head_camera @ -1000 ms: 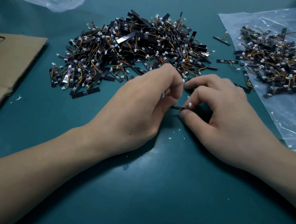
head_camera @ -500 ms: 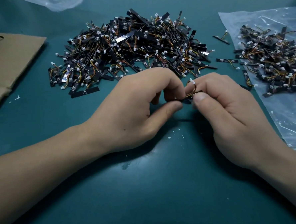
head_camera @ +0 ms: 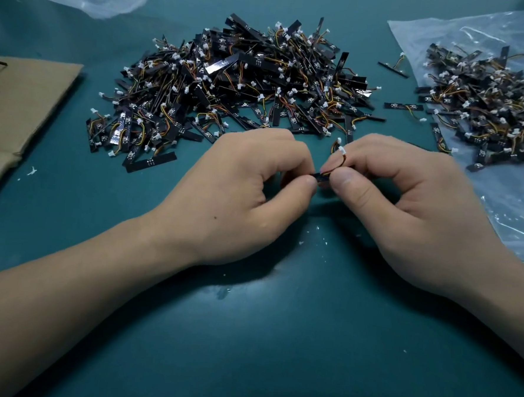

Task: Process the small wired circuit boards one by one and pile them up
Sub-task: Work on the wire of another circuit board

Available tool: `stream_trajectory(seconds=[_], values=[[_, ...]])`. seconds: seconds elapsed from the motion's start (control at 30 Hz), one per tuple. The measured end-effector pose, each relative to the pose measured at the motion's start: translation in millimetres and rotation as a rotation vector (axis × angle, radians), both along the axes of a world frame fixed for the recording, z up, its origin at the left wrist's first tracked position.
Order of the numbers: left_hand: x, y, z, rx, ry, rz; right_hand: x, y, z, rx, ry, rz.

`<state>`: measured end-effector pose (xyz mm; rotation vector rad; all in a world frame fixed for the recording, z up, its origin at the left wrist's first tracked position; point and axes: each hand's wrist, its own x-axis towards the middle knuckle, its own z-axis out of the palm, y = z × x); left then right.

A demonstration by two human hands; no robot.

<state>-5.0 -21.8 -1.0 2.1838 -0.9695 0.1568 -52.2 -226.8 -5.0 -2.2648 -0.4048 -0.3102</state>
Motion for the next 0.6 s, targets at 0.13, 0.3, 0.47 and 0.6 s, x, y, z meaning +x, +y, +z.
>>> stream_trajectory(seconds=[0.13, 0.3, 0.47, 0.6], values=[[-2.1, 0.0, 1.4, 0.029, 0.015, -0.035, -1.8, 0.8, 0.7, 0.025, -0.056, 0.011], [-2.0, -1.5, 0.6, 0.164, -0.052, -0.073, -3.6, 1.9, 2.0, -0.038, -0.097, 0.032], [-0.1, 0.7, 0.3, 0.066, -0.034, -0.038, -2.1, 2.7, 2.9, -0.058, -0.029, -0.026], [-0.2, 2.8, 0.7, 0.069, -0.067, -0.092, -3.9, 4.3, 3.1, -0.029, -0.007, -0.041]])
